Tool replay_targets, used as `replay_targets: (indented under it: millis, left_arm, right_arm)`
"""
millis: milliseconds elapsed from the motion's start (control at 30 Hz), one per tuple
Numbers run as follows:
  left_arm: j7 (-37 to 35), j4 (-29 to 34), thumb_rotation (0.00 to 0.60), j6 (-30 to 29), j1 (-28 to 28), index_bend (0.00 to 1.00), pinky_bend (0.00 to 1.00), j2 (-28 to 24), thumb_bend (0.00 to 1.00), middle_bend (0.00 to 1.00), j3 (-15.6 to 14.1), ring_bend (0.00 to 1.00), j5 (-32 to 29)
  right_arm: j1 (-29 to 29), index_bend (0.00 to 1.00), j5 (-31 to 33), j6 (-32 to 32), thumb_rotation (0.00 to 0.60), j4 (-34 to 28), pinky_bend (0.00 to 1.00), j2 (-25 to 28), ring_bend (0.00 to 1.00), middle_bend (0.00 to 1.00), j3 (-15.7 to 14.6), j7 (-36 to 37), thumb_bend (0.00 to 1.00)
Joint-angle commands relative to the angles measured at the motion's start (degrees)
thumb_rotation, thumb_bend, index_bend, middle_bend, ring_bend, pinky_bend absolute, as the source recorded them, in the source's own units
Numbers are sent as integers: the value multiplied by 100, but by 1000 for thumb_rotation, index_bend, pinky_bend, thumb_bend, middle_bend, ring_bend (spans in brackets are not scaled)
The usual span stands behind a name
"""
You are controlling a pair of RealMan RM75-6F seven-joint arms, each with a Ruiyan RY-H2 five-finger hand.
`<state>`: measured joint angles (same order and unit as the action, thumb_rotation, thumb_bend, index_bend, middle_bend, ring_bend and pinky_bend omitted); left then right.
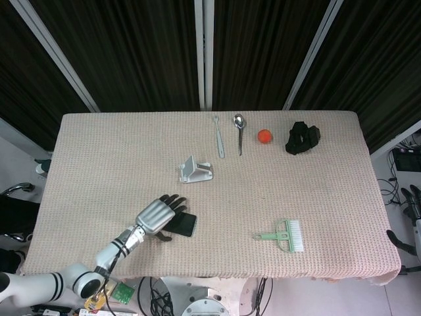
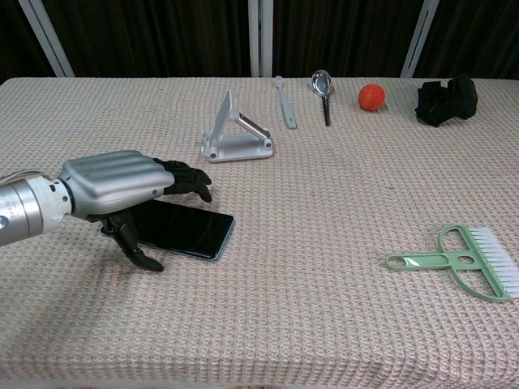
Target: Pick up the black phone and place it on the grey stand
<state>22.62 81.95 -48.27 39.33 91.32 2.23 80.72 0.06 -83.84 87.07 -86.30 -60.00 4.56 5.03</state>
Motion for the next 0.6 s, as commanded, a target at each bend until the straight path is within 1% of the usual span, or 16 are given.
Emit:
replay_targets:
  millis: [33, 133, 333, 500, 600]
  left_arm:
    - [-15, -21, 552, 15, 37, 194, 201, 22, 117, 57, 11, 69, -31]
    - [-32, 9, 557, 20, 79, 199, 201, 2, 147, 57, 23, 69, -52]
    - [-75, 65, 559, 117, 166, 208, 201, -52, 148, 57, 34, 69, -163]
    - [-23, 104, 559, 284, 280, 283, 201, -82, 148, 57, 41, 69, -315]
    - [7, 120, 561, 329, 324, 304, 201, -82, 148, 57, 53, 69, -409]
  right_arm:
    - [-3, 0, 3, -5, 600, 2, 0, 3, 0, 0, -5, 3, 128]
    - [-9, 0, 19, -14, 600, 13, 0, 1, 0, 0, -7, 11, 129]
    - [8, 0, 41, -58, 600, 53, 0, -27, 0, 0, -6, 20, 131]
    - [18, 0, 53, -75, 600, 51, 0, -32, 0, 0, 0, 10, 135]
    - [14, 0, 74, -80, 600, 54, 0, -24, 0, 0, 6, 20, 137]
